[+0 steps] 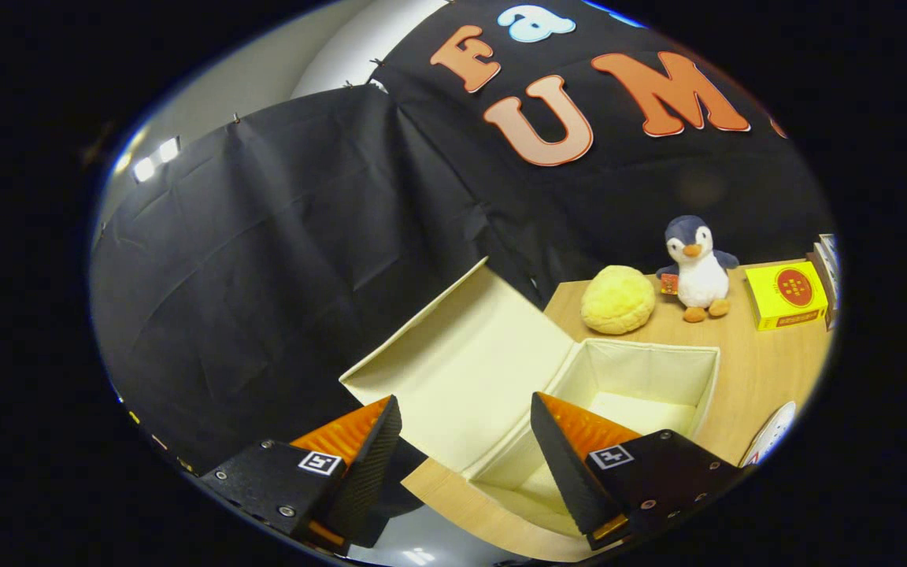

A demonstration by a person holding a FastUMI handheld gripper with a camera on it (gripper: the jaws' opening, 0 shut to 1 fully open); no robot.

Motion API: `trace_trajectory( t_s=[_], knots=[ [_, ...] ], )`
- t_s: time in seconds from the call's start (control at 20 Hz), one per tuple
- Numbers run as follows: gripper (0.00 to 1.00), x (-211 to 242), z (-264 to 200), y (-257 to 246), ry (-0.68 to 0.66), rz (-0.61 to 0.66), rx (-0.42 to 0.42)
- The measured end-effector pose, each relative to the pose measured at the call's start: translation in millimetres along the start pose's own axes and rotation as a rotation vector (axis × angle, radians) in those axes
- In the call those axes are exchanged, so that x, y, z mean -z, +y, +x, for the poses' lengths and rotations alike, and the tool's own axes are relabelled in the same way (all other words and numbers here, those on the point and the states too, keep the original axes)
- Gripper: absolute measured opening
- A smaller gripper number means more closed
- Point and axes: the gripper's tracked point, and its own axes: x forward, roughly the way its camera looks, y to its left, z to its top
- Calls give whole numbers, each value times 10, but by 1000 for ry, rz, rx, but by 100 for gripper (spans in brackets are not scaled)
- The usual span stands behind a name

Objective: Open the storage box then place both shoes into the box .Put the left shoe in first, then the right shoe, with the right side of both shoes facing outward in a uniform manner.

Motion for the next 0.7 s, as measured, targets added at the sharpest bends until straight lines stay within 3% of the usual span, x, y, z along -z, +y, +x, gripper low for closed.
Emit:
trace_trajectory(
  t_s=[0.3,0.7],
  knots=[
    [98,61,-494,-943,-67,-5,245],
    [98,498,-1332,-2308,-41,6,580]
  ],
)
